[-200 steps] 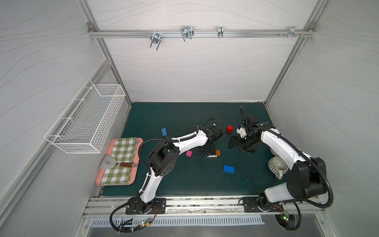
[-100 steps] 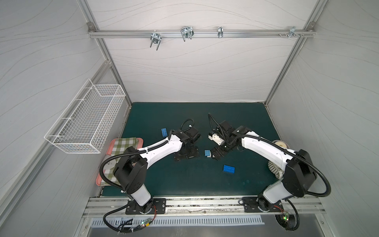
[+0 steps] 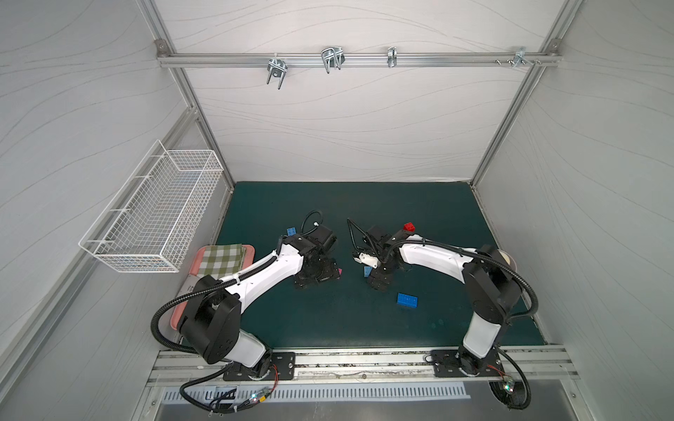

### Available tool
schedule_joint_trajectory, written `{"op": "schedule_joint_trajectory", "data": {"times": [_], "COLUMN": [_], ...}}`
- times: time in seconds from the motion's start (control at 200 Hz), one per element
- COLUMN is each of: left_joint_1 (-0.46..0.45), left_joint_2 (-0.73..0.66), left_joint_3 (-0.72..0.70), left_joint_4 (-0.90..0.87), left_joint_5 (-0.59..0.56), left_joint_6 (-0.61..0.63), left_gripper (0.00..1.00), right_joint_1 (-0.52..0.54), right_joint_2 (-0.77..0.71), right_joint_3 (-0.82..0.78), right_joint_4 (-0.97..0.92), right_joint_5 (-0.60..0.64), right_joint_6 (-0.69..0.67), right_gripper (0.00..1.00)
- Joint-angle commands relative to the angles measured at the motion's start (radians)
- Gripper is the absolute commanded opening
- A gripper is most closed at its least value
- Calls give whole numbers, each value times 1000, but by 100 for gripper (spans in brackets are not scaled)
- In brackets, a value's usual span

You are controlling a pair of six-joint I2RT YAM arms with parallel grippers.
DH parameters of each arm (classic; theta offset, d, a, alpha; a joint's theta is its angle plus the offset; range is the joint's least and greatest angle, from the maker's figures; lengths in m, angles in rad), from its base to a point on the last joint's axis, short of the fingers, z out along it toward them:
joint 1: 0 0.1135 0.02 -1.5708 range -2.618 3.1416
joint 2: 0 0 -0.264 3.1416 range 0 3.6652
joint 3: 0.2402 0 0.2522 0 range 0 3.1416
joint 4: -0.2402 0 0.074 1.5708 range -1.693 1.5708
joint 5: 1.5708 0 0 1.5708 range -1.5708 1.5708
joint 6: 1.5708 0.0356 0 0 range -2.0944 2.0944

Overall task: Assemble a carrot with lego
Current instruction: Move the lego brick at the center of the board.

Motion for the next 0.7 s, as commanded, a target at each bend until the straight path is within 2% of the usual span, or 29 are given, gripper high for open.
{"op": "schedule_joint_trajectory", "data": {"times": [0.0,0.25,0.695], "left_joint_1": [8,25,35], "left_joint_2": [-23,-23,-26], "left_joint_3": [7,12,12], "left_joint_4": [11,8,6], "left_joint_5": [-5,-5,0], "left_joint_6": [14,35,49], "left_gripper": [99,99,99], "right_joint_1": [6,-39,-172], "right_joint_2": [28,104,125], "right_joint_3": [32,89,133], "right_joint_4": [35,22,-88], "right_joint_5": [61,128,114], "right_joint_6": [-36,1,132], "right_gripper": [99,99,97]}}
